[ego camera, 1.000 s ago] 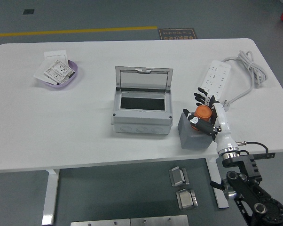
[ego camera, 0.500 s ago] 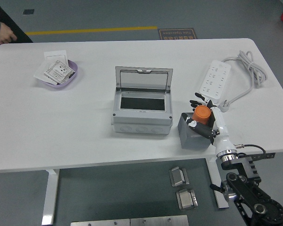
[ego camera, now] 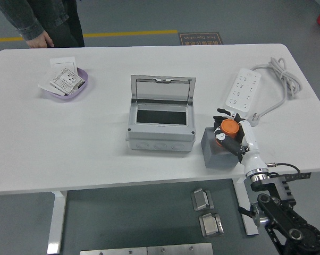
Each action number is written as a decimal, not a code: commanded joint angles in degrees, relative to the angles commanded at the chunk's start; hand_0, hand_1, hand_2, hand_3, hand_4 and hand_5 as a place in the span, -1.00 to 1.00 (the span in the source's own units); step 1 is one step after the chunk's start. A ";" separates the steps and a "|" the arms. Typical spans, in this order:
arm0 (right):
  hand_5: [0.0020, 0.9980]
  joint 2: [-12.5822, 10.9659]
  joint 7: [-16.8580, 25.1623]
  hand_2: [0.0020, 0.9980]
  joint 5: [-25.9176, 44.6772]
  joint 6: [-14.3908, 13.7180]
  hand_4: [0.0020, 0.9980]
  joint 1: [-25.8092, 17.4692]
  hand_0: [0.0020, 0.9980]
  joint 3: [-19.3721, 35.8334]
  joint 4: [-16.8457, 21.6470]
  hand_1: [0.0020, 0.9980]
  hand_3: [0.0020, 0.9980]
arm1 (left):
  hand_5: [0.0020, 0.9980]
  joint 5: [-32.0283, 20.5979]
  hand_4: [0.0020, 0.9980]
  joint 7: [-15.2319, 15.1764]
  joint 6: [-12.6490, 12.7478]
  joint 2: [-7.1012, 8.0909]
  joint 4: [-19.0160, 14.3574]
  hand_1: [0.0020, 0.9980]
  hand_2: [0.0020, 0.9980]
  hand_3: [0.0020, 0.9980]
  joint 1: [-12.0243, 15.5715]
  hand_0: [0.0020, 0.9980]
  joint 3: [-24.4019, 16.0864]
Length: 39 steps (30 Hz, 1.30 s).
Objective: Pick up the cylinder from the cube,place it in the box,flap close box
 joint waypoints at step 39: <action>-1.00 -1.54 -3.73 -0.13 -7.51 -1.33 -1.00 0.70 0.06 1.53 5.22 -0.23 -0.28 | -0.45 -0.17 0.34 -0.25 0.04 -0.26 0.00 0.24 0.14 0.19 0.23 0.27 0.32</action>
